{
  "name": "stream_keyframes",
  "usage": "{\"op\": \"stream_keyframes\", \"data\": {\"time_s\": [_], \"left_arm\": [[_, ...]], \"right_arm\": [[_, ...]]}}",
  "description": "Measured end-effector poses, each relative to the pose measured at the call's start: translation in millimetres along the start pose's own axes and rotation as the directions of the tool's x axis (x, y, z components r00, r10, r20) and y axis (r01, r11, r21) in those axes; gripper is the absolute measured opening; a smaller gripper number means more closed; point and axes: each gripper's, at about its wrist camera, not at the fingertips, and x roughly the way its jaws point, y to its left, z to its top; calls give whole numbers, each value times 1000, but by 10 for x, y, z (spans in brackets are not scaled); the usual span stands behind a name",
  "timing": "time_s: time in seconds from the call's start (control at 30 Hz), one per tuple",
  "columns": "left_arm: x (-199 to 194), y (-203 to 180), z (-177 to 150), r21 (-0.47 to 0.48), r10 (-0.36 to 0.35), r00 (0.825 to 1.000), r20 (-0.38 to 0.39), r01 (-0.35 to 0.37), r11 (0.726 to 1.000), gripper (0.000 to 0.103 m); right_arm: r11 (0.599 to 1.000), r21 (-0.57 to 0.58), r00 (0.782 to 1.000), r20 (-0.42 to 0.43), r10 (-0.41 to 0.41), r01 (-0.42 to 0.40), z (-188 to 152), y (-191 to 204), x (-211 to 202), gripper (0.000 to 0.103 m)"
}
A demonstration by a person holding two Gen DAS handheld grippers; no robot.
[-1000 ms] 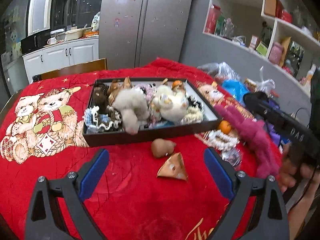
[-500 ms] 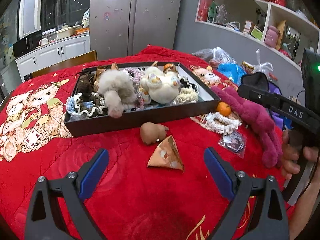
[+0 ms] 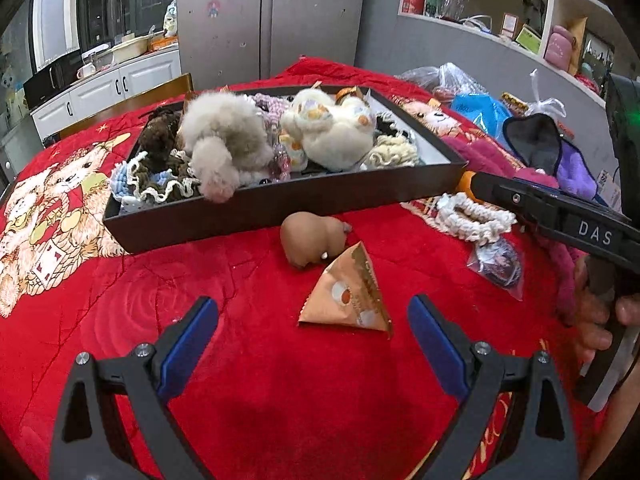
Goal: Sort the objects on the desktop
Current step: 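Withdraw both open tools from the box toward the remaining items on the quilt, then close right tool on white lace hair tie while left tool grips a paper-wrapped candy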
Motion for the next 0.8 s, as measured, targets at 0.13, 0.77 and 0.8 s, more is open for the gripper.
{"op": "stream_keyframes", "data": {"time_s": [0.13,0.77,0.8], "left_arm": [[119,39,13,-22,-6,1000,-27,5,1000,97],[360,-79,-12,51,62,994,-86,-58,997,102],[360,-75,-14,49,61,994,-86,-57,997,102]], "right_arm": [[1000,-13,999,-27,-21,21,-35,-15,95,82],[986,-146,988,-114,-100,82,-160,80,443,82],[985,-150,988,-117,-102,84,-163,89,448,82]]}}
